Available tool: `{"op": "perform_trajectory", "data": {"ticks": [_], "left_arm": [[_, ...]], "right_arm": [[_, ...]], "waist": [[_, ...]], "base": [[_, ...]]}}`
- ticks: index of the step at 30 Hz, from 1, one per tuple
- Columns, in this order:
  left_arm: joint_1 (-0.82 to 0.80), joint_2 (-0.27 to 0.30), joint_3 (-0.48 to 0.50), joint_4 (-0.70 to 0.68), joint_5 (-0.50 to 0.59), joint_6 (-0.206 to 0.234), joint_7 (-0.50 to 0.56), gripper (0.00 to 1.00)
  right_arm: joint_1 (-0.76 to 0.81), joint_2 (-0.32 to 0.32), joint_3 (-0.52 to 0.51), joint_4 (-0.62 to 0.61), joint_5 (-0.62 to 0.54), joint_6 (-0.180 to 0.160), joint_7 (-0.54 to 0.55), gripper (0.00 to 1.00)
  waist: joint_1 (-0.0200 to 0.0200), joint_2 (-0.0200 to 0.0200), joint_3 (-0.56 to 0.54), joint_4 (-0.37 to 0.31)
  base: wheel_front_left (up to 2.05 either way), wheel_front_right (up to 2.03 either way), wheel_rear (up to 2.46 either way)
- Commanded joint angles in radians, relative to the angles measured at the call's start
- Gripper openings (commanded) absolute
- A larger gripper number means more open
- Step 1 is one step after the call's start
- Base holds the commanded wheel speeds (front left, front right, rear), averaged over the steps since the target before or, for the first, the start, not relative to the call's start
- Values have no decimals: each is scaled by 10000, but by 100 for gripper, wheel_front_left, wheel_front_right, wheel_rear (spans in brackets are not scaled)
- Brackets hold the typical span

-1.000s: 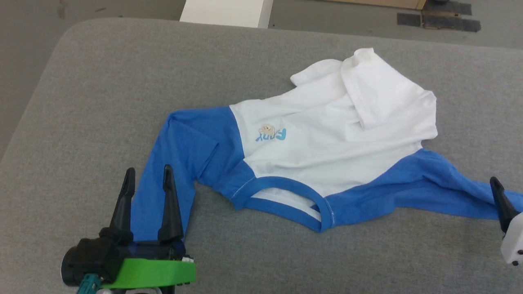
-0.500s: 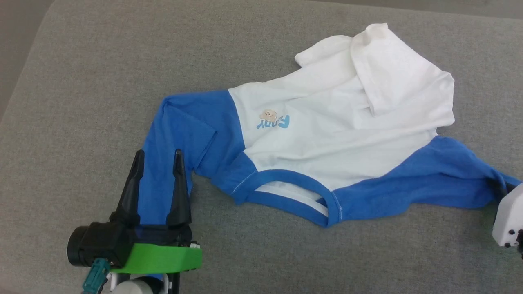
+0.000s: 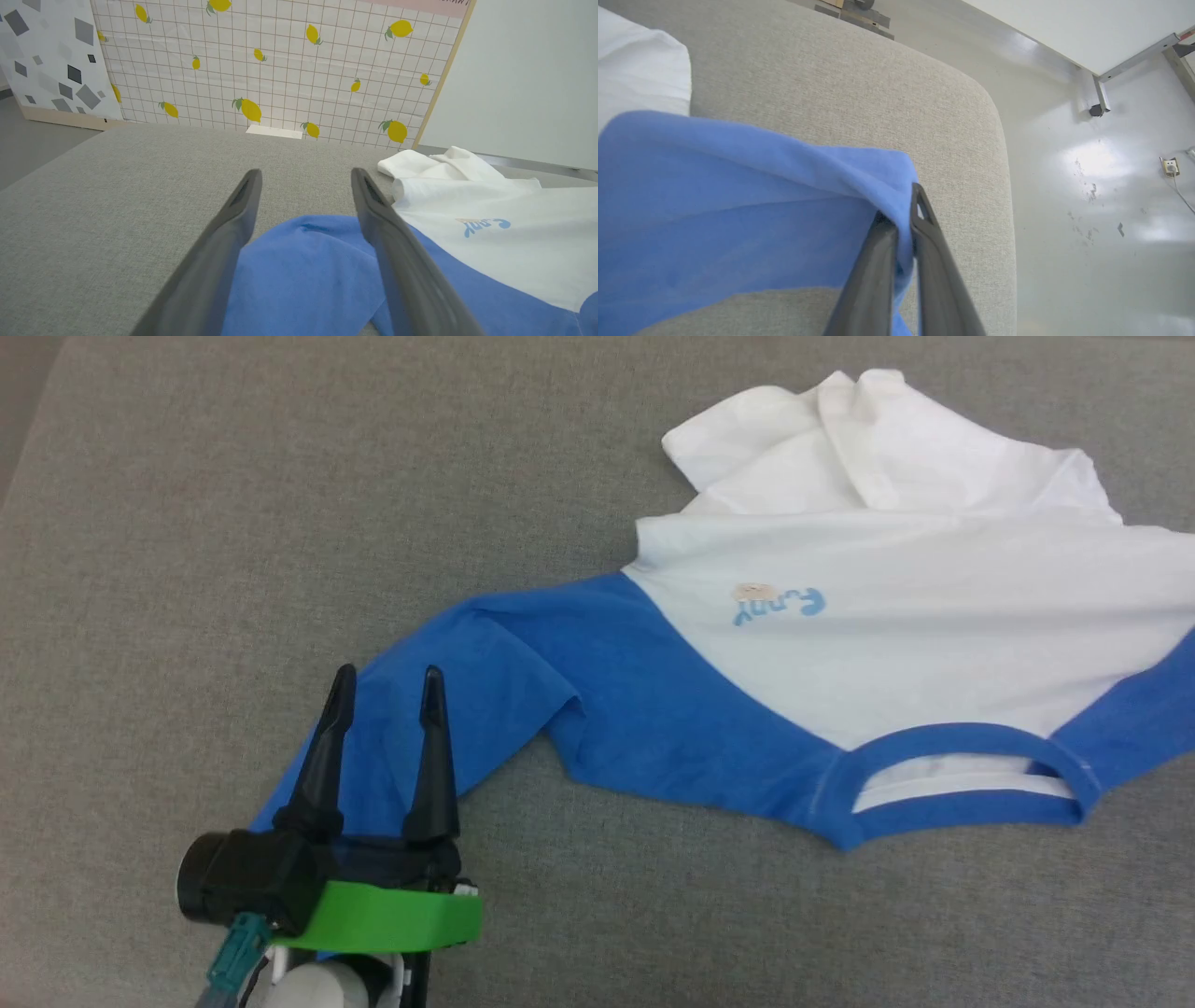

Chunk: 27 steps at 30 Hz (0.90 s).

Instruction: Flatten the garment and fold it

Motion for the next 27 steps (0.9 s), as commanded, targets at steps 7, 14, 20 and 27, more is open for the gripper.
{"op": "perform_trajectory", "data": {"ticks": [7, 14, 20, 27], "left_arm": [[-706, -170, -250, 357, 292, -374, -47, 100], [-750, -167, -281, 714, 407, -537, -47, 100], [11, -15, -216, 884, 295, -498, -39, 100], [1132, 133, -127, 876, 287, -294, -40, 100]], "right_arm": [[-1196, 392, 224, 1616, -663, -17, -683, 100], [-1447, 1038, 802, 1678, -737, -17, -1844, 100], [147, 2332, 95, -540, -418, -17, -2554, 100], [3028, 5065, -532, -3662, -1356, -17, -3851, 100]], "waist": [[0, 0, 718, 355], [0, 0, -348, 60], [0, 0, -1650, -143], [0, 0, -2323, -375]], "base": [[0, 0, 0], [0, 0, 0], [0, 0, 0], [0, 0, 0]]}}
